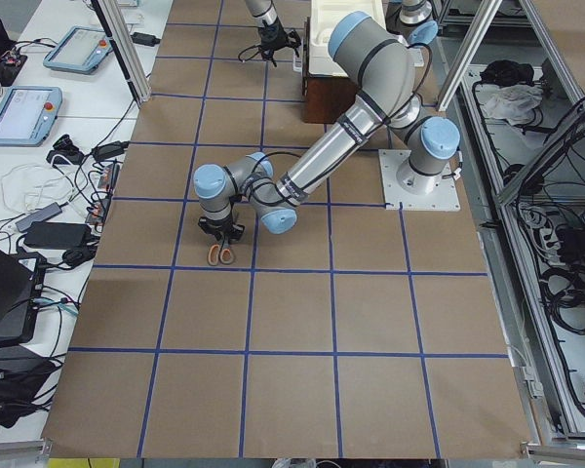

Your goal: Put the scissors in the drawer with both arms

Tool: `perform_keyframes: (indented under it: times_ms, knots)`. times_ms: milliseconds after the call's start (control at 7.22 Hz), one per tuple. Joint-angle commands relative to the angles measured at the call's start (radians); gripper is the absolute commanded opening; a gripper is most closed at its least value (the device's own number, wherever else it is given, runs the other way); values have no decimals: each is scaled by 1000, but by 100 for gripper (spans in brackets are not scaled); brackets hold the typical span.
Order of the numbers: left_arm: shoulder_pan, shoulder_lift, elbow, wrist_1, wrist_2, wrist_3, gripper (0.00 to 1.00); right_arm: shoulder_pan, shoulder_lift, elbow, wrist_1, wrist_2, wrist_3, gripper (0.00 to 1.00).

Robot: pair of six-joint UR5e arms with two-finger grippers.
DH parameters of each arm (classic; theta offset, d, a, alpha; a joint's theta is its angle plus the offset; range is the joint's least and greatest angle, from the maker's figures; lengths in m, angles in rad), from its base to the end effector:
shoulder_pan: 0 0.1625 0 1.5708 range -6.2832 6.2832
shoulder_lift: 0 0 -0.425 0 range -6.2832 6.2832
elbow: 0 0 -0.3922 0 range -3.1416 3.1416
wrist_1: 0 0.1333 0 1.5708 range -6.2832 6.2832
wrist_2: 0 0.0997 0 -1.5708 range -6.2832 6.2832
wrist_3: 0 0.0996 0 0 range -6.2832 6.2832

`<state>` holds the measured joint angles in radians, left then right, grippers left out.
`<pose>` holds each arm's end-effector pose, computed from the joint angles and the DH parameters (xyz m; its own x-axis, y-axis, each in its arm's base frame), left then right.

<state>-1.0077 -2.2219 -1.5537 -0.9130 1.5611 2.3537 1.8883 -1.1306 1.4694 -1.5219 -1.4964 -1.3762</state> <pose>0.2471 -0.6430 0.1710 0.2182 0.9756 -0.0237 0.9759 -0.2180 0.0099 0.3228 -0.5316 0.2870 0.0987 -0.9179 -0.3842 -0.9940 -0.1092 0.0056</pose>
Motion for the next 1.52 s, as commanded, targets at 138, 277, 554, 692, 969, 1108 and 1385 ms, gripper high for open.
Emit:
perform_keyframes:
  times_ms: [138, 277, 554, 692, 969, 1108, 1385]
  knots:
    - [-6, 37, 1, -10, -25, 18, 0, 0, 31, -43, -6, -2, -4, 100]
    - [-20, 62, 1, -39, -27, 7, 0, 0, 37, -52, -6, -4, -4, 100]
    - [-29, 157, 9, -159, -52, -25, 0, 0, 46, -60, -23, -5, -10, 100]
    - [-57, 201, 39, -255, -41, -52, 0, -2, 66, -78, -26, -8, -9, 100]
    - [-103, 276, 86, -427, -13, -191, 0, -2, 97, -113, -26, -8, -9, 100]
    - [-150, 289, 83, -435, -12, -241, 0, -2, 103, -125, -26, -8, -9, 100]
    - [-175, 306, 81, -435, 28, -243, 0, -8, 109, -136, -32, -8, -12, 100]
